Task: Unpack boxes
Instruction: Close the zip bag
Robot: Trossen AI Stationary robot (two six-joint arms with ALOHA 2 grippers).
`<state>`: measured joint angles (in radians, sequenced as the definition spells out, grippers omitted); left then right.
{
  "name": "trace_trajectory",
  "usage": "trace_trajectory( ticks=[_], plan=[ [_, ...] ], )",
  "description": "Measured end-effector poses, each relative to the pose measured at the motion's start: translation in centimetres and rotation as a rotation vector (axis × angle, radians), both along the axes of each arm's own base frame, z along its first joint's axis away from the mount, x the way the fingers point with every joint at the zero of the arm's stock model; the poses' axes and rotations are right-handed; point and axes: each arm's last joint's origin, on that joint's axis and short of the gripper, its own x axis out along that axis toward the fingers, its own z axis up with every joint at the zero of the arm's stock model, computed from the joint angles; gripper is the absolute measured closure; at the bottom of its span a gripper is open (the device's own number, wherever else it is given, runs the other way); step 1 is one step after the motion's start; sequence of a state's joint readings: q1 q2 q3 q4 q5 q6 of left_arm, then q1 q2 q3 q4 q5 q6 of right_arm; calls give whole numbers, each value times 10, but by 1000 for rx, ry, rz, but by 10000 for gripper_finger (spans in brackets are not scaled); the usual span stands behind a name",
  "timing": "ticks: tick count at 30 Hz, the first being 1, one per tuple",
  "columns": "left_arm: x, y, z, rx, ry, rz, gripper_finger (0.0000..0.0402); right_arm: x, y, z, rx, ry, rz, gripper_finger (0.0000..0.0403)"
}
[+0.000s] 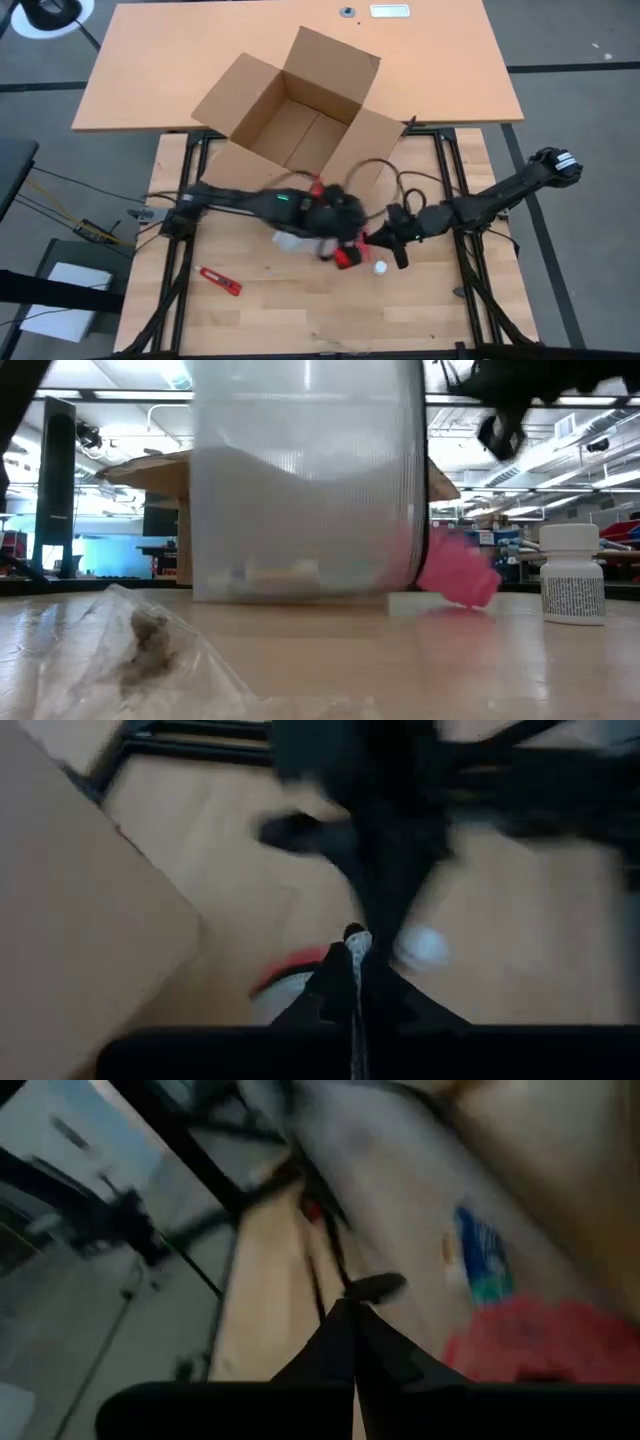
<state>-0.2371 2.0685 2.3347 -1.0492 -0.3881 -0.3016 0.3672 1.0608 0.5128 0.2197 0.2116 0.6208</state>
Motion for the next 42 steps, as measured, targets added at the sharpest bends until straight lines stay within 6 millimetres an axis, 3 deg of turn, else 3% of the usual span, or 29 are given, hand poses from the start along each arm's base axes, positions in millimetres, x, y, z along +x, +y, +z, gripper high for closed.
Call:
trace_trajectory(
  ticks=[4, 11, 16, 19, 24, 29, 42],
  plan=[
    [-52, -3, 43, -66, -39, -1, 397, 6, 0, 34, -43, -112, 21, 403],
    [-87, -14, 47, -90, -47, 24, 397, 14, -6, 81, -193, -126, 69, 403],
    [-81, -21, 26, -62, -38, 58, 397, 15, -9, 102, -272, -96, 108, 403],
    [-72, -23, 29, -68, -129, 36, 397, 14, -11, 119, -272, -148, 102, 403],
    [-68, -19, 52, -49, -273, 1, 397, 14, -11, 133, -279, -190, 100, 403],
    [-76, -15, 85, -42, -394, -23, 397, 12, -10, 146, -270, -234, 107, 403],
    [-101, -9, 146, -89, -635, -162, 397, -5, -14, 221, -310, -496, 132, 402]
  ],
)
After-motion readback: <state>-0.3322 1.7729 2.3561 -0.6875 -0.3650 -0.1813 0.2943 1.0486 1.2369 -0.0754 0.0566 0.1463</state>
